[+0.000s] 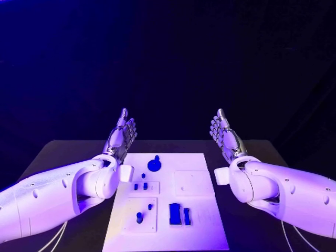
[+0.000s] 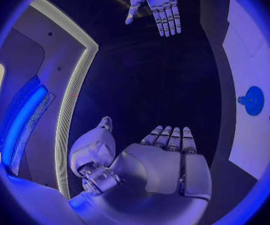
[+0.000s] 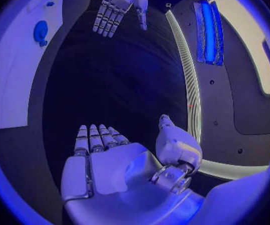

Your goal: Assemble the parts on the task board

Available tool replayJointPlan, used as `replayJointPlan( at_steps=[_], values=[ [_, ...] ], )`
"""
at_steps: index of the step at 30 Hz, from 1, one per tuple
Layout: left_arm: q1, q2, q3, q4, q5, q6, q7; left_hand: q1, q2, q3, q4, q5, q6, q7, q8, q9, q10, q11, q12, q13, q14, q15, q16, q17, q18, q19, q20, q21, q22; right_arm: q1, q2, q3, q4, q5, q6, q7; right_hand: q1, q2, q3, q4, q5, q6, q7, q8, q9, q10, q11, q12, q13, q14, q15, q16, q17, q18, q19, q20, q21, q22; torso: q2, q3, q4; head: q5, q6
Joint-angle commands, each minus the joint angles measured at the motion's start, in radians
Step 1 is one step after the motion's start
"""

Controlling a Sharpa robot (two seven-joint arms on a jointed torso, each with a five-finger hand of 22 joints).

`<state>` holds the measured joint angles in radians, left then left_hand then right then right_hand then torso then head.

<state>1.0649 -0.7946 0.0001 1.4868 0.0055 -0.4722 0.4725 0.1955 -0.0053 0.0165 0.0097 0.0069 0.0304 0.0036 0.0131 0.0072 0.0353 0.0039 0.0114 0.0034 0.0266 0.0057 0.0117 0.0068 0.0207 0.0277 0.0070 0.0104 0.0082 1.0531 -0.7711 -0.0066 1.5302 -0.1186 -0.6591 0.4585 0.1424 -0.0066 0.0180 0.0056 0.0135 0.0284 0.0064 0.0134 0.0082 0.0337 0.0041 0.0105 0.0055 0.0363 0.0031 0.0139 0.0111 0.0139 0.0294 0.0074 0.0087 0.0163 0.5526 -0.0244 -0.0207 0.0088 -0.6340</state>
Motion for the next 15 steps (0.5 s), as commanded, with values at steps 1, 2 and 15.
replayJointPlan(
  at_steps=[1, 2, 15],
  values=[
    [-0.007, 0.007, 0.0, 0.036, -0.005, -0.202, 0.038, -0.195, 0.005, -0.016, -0.01, -0.007, -0.03, -0.004, -0.013, -0.007, -0.035, -0.004, -0.011, -0.003, -0.027, -0.006, -0.012, -0.007, -0.021, -0.028, -0.007, -0.01, -0.008, -0.003, -0.007, 0.005, 0.03, 0.11, -0.103, 0.059, -0.142, 0.007, -0.018, -0.006, -0.014, -0.028, -0.006, -0.013, -0.008, -0.034, -0.004, -0.01, -0.005, -0.036, -0.003, -0.014, -0.011, -0.014, -0.029, -0.007, -0.009, -0.016, -0.008, 0.0224, 0.019, -0.008, 0.03],
    [-0.009, 0.008, 0.0, 0.045, -0.005, -0.221, 0.04, -0.195, 0.005, -0.016, -0.01, -0.007, -0.03, -0.004, -0.013, -0.007, -0.035, -0.004, -0.011, -0.003, -0.027, -0.006, -0.012, -0.007, -0.021, -0.028, -0.007, -0.01, -0.008, -0.003, -0.008, 0.006, 0.035, 0.115, -0.107, 0.06, -0.142, 0.007, -0.018, -0.006, -0.014, -0.028, -0.006, -0.013, -0.008, -0.034, -0.004, -0.01, -0.005, -0.036, -0.003, -0.014, -0.011, -0.014, -0.029, -0.007, -0.009, -0.016, -0.008, 0.0236, 0.02, -0.008, 0.032],
    [-0.015, 0.015, 0.0, 0.083, -0.005, -0.298, 0.047, -0.195, 0.005, -0.016, -0.01, -0.007, -0.03, -0.004, -0.013, -0.007, -0.035, -0.004, -0.011, -0.003, -0.027, -0.006, -0.012, -0.007, -0.021, -0.028, -0.007, -0.01, -0.008, -0.003, -0.009, 0.007, 0.04, 0.119, -0.111, 0.061, -0.142, 0.007, -0.018, -0.006, -0.014, -0.028, -0.006, -0.013, -0.008, -0.034, -0.004, -0.01, -0.005, -0.036, -0.003, -0.014, -0.011, -0.014, -0.029, -0.007, -0.009, -0.016, -0.008, 0.0244, 0.0207, -0.009, 0.034]
  ],
)
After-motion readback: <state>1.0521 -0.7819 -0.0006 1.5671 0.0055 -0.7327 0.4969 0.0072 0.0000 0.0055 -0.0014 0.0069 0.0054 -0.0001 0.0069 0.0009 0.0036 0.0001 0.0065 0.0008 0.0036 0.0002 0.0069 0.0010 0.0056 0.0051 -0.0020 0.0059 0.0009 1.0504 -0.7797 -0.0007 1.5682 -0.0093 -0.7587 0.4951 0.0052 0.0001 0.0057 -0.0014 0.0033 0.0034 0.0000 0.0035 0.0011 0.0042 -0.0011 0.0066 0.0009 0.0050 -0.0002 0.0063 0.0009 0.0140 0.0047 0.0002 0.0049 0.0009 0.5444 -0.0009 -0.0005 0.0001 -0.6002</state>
